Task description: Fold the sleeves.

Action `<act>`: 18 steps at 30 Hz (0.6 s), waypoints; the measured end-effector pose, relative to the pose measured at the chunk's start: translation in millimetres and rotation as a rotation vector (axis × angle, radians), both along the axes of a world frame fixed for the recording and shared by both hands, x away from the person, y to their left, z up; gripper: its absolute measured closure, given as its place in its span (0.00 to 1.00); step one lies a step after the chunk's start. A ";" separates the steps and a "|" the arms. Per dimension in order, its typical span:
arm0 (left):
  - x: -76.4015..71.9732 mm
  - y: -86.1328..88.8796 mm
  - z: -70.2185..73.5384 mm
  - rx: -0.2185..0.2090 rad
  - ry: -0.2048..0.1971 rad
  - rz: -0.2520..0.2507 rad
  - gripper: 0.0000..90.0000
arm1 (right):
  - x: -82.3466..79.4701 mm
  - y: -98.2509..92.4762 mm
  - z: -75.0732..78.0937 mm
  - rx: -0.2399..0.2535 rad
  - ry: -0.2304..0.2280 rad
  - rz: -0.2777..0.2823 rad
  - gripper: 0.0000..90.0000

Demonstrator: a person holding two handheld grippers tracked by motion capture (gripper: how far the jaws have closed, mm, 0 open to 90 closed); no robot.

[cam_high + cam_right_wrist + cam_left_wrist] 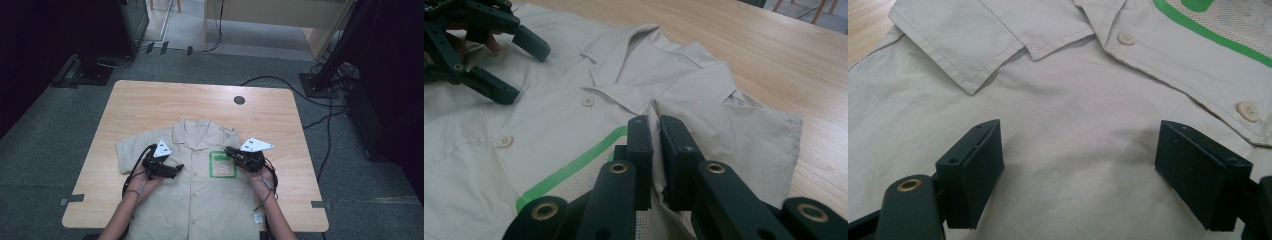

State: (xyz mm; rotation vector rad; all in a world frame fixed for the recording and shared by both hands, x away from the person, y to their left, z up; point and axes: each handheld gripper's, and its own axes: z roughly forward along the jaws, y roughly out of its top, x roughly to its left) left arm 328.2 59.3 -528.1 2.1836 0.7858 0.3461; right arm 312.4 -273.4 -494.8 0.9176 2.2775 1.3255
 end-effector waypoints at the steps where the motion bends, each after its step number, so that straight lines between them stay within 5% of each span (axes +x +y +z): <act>1: 0.0 0.0 0.0 0.000 0.000 0.000 0.22 | -0.2 0.8 -0.3 -0.001 0.002 0.001 0.92; 18: 0.0 0.0 0.1 0.001 0.001 0.000 0.22 | -2.7 15.8 -2.3 -0.026 0.020 0.060 0.82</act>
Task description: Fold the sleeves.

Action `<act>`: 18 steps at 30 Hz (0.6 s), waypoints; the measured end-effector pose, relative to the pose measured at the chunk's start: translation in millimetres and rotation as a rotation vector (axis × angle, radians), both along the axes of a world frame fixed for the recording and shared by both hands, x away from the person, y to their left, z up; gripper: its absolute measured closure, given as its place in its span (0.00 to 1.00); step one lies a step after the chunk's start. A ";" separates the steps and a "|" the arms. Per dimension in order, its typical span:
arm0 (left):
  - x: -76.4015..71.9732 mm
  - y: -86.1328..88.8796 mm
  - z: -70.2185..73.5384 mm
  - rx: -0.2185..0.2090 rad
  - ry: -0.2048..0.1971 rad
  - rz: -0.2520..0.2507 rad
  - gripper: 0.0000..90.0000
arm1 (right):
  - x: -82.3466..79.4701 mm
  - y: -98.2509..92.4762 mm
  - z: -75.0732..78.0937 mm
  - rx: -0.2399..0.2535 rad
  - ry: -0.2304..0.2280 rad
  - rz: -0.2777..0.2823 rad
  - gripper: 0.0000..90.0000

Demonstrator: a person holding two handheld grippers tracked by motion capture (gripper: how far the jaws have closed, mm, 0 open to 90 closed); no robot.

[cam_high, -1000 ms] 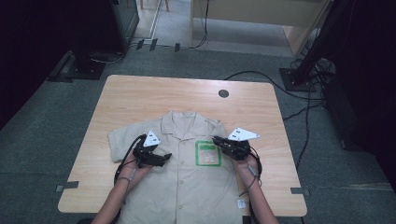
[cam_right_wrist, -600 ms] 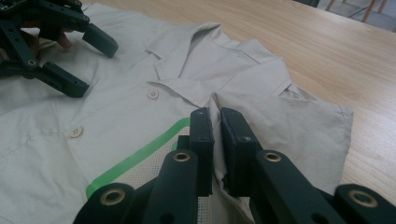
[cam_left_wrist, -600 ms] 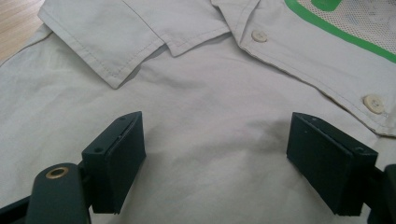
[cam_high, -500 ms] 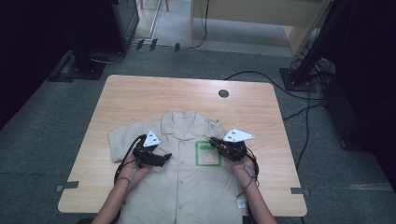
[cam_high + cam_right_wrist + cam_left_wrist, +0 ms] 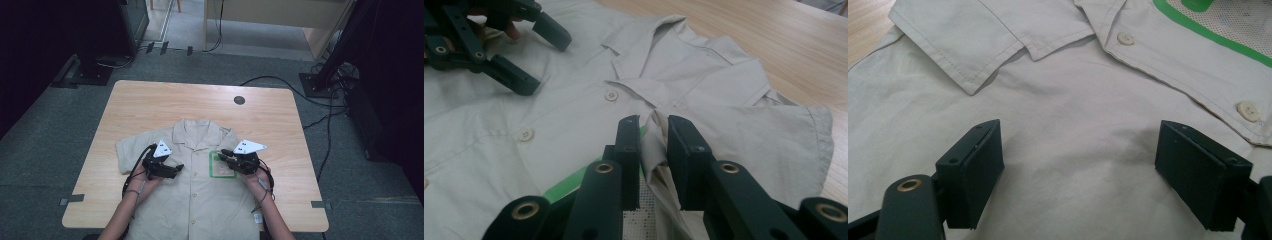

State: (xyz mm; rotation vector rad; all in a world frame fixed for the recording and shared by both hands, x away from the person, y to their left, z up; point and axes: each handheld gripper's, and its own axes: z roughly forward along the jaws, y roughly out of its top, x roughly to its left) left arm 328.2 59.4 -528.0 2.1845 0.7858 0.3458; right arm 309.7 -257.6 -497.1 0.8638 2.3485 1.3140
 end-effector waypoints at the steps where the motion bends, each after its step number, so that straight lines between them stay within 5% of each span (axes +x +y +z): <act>1: 0.0 0.0 0.0 0.000 0.000 0.000 0.22 | -1.1 1.6 1.3 -0.003 -0.001 0.006 0.82; 18: 0.0 0.0 0.0 0.000 0.000 0.000 0.22 | -11.3 12.3 18.3 0.019 -0.005 0.066 0.74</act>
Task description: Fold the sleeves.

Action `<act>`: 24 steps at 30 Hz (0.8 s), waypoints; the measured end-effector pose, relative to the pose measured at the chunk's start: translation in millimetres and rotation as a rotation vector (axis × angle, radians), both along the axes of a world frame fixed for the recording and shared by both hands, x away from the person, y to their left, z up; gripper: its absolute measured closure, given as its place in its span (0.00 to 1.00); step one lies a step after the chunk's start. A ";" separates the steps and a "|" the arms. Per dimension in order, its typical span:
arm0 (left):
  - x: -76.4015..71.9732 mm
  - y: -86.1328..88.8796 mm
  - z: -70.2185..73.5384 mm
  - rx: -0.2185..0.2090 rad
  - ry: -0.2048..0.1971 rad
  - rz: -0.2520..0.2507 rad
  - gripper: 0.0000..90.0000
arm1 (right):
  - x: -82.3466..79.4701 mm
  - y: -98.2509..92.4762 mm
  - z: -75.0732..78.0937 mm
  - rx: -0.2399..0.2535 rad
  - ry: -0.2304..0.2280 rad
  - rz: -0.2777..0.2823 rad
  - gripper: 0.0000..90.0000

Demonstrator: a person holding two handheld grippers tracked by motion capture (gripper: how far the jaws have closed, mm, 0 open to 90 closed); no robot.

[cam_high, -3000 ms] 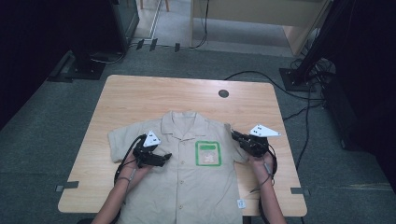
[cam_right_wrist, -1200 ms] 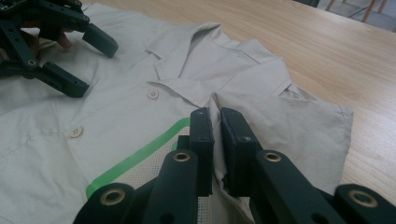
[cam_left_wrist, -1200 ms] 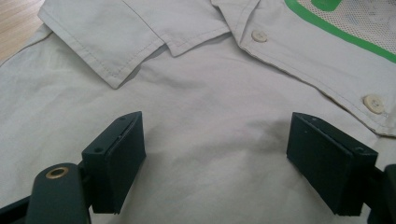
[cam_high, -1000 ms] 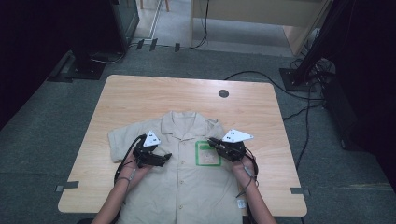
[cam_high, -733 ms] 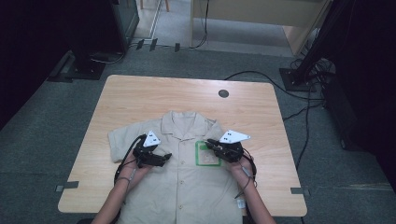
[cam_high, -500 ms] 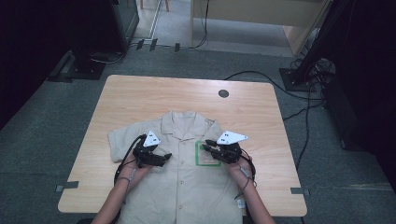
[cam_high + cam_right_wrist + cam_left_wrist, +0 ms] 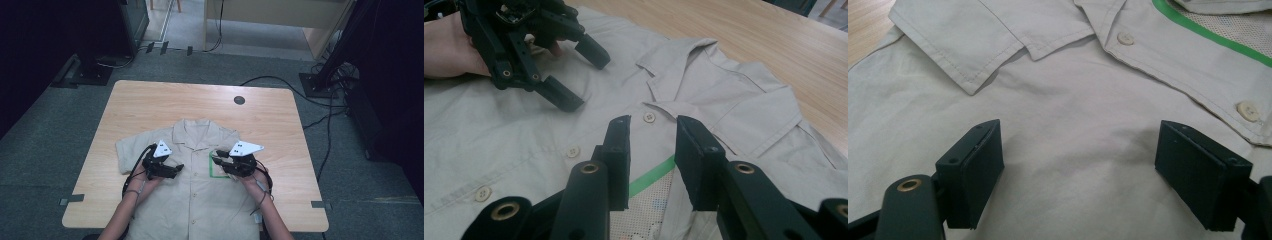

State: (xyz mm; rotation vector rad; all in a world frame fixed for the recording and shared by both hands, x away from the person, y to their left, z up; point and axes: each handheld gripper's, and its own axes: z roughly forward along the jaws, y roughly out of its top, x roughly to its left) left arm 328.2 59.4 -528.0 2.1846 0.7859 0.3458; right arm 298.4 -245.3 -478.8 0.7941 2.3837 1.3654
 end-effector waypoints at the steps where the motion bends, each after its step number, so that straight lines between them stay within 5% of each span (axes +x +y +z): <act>1: 0.0 0.0 -0.1 -0.001 0.000 0.000 0.22 | 0.7 -1.4 -0.6 0.001 0.000 -0.002 0.74; 24: 0.0 0.0 -0.1 -0.001 0.000 0.000 0.22 | 19.2 -49.7 -19.3 0.027 0.050 -0.100 0.51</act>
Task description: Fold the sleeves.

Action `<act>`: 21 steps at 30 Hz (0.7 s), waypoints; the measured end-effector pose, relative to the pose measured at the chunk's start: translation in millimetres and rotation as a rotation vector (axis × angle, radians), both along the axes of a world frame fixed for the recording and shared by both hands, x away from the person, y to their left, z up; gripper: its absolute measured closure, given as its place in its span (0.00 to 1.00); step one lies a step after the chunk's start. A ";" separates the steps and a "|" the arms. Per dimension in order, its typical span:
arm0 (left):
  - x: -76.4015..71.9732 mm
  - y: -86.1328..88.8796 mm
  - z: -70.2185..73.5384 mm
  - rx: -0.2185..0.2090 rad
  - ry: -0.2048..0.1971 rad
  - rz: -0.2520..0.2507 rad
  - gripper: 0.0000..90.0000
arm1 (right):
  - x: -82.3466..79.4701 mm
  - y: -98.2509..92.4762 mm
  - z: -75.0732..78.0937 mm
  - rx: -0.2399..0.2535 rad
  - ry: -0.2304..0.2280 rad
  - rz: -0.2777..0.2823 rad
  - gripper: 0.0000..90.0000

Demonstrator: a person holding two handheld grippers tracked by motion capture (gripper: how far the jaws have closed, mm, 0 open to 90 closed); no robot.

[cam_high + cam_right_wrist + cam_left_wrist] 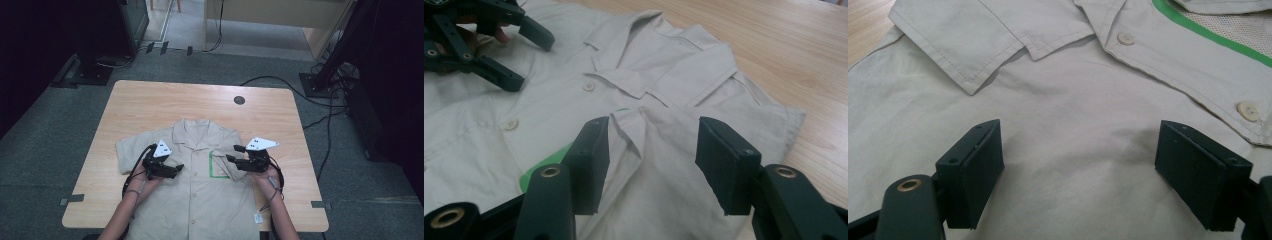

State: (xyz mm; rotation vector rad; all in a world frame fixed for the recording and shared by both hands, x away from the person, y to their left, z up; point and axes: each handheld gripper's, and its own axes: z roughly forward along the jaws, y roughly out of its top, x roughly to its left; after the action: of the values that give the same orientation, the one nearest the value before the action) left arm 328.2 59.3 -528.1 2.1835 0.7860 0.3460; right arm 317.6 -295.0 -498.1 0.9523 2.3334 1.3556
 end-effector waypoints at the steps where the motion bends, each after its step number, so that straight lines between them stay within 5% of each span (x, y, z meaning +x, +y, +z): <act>1: 0.0 0.0 0.1 0.001 0.000 0.000 0.22 | 0.4 -1.9 -0.5 -0.001 0.001 -0.008 0.50; 21: 0.0 0.0 0.0 0.000 0.000 -0.001 0.22 | 9.3 -31.4 -9.7 -0.019 0.034 -0.105 0.33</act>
State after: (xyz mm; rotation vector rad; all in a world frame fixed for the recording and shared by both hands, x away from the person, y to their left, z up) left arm 328.2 59.3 -528.1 2.1841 0.7854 0.3459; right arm 326.9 -326.4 -507.8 1.0841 2.2813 1.2835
